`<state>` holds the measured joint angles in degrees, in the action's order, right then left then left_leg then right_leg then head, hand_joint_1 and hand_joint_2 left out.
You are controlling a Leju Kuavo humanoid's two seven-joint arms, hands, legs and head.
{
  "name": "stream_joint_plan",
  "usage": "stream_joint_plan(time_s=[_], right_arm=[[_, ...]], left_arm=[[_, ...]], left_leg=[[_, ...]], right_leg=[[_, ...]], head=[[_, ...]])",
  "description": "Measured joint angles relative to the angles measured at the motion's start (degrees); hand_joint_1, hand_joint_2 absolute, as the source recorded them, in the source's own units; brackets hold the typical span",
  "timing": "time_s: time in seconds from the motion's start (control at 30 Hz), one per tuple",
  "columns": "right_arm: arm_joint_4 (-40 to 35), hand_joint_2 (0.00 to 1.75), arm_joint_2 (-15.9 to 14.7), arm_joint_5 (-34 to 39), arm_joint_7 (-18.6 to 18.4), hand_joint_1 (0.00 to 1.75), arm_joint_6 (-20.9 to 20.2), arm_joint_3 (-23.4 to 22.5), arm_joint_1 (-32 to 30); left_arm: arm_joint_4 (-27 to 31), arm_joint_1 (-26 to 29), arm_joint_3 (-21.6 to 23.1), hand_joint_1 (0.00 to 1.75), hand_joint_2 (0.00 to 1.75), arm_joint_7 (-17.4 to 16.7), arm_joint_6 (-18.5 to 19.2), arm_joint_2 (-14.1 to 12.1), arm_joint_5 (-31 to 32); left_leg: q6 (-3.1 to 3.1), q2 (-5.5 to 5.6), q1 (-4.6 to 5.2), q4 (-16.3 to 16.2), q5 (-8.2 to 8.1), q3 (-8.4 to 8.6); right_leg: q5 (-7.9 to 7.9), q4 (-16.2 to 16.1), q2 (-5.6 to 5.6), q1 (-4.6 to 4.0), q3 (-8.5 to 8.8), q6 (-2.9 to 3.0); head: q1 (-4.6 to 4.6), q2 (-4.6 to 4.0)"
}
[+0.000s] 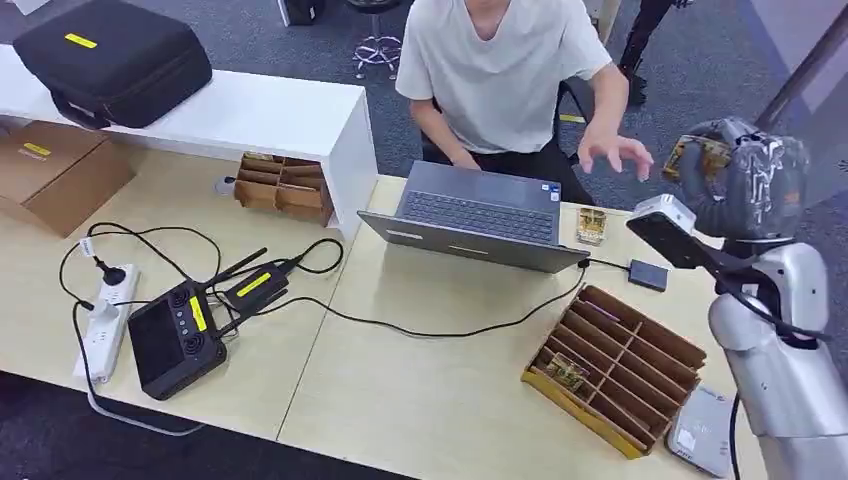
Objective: Pass the card to the sensor for recognition and then transmit it.
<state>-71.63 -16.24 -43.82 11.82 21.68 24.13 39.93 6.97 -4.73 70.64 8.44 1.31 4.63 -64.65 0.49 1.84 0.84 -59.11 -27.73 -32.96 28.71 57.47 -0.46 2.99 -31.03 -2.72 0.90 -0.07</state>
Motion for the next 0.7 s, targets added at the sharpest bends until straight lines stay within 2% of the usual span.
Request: stream_joint_plan(time_s=[0.17,0.33,0.5,0.7], right_arm=[[0.09,1.75,0.37,0.22,-0.02,1.75,0.15,0.72,0.96],[2.59,1.75,2.36,-1.83,-3.58,1.75,0.02,3.01,6.09],[11.46,1.75,6.47,-11.24,-8.19,1.75,1.35,7.51,13.56],[25.16,1.75,10.97,-20.54,-11.65,1.75,4.56,13.29,20.04]], left_arm=[[0.0,0.0,0.0,0.0,1.75,0.0,0.04,0.0,0.26],[0.0,-0.01,0.04,0.0,1.75,0.0,0.54,-0.13,1.66],[0.0,-0.18,0.76,0.0,1.75,-0.13,1.0,-0.24,3.91],[0.0,-0.64,1.86,0.0,1.75,-0.79,1.25,-0.31,5.46]], left_leg=[[0.0,-0.01,0.01,0.0,0.0,-0.03],[-0.02,-0.06,0.0,0.0,0.03,-0.02],[-0.05,-0.06,-0.02,0.01,0.06,0.02],[-0.05,-0.01,-0.03,0.0,0.07,0.03]], right_leg=[[0.0,0.0,0.01,0.0,-0.01,0.0],[-0.02,0.02,0.06,0.0,-0.03,0.02],[-0.02,0.06,0.08,-0.01,-0.04,0.03],[-0.03,0.07,0.04,-0.01,-0.04,0.04]], head=[[-0.02,0.0],[0.0,0.0],[0.0,0.0],[-0.02,0.0]])
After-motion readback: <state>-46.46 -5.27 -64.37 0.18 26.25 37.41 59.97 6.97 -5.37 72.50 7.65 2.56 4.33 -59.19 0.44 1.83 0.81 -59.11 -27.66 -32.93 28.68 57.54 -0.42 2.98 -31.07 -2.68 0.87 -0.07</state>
